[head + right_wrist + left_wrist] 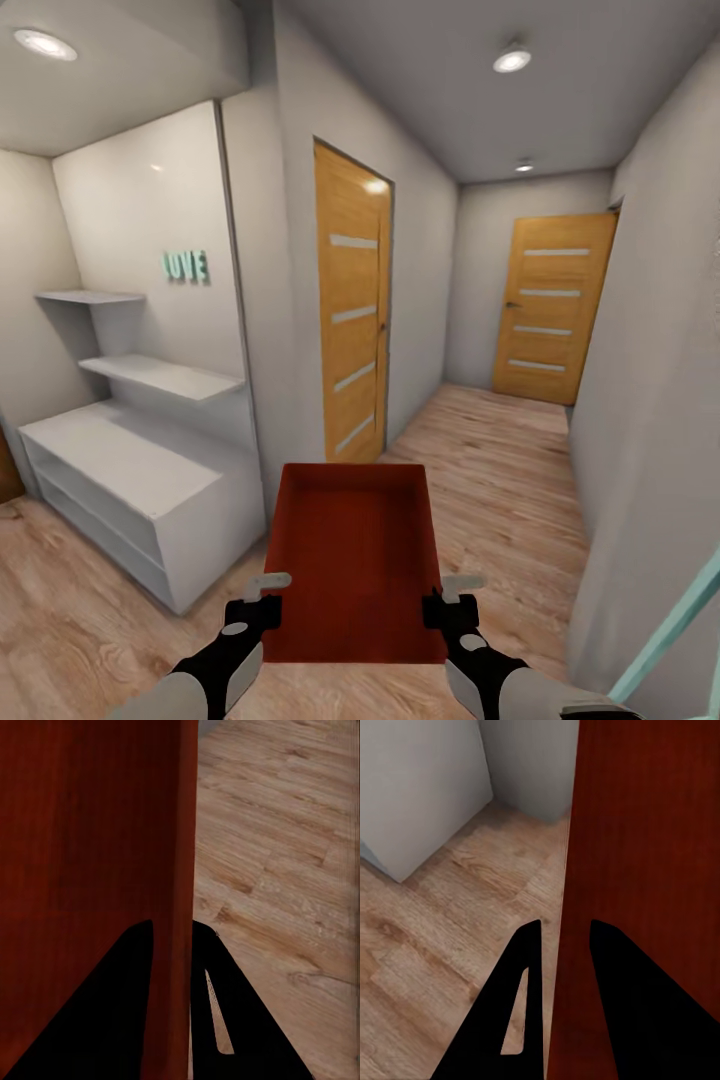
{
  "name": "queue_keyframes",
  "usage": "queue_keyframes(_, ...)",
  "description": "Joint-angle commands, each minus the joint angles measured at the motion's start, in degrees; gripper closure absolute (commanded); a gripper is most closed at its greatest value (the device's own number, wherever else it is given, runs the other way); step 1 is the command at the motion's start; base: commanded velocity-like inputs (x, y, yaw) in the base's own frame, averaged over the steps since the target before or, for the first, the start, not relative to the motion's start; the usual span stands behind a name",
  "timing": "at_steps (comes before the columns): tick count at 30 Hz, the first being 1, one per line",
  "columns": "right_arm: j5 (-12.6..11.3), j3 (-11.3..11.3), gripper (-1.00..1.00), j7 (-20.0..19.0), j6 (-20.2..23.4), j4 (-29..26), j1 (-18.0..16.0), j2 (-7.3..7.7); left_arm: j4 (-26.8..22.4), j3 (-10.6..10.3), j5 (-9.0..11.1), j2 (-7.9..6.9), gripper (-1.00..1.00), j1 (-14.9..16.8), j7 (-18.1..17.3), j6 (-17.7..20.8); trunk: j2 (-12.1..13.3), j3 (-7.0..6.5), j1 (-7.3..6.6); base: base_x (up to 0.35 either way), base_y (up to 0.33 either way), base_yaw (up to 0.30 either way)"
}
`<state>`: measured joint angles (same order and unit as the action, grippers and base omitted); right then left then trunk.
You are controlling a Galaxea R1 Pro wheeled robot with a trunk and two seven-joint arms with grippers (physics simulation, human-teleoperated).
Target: Move the two storage containers from the living room to the garage. In the garage, place one container on the floor and stack the other container on top of it (either order is fine).
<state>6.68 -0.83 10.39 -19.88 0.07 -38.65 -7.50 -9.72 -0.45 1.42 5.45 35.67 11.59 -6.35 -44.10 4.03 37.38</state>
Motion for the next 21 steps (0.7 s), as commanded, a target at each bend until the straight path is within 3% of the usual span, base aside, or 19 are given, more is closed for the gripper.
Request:
queue_keyframes(1, -0.08, -1.11, 1.0, 0.77, -0.34, -0.15, -0.11, 0.0, 0.23, 0.72, 0.42, -0.44, 1.0, 0.02, 0.54, -0.24, -0.07, 0.09, 0.05, 0.322, 0.137, -0.251)
queue_keyframes(21, -0.08, -1.1, 1.0, 0.77, -0.34, -0.14, -0.11, -0.06, 0.23, 0.72, 0.42, -0.44, 1.0, 0.02, 0.54, -0.24, -0.07, 0.09, 0.05, 0.322, 0.137, -0.251)
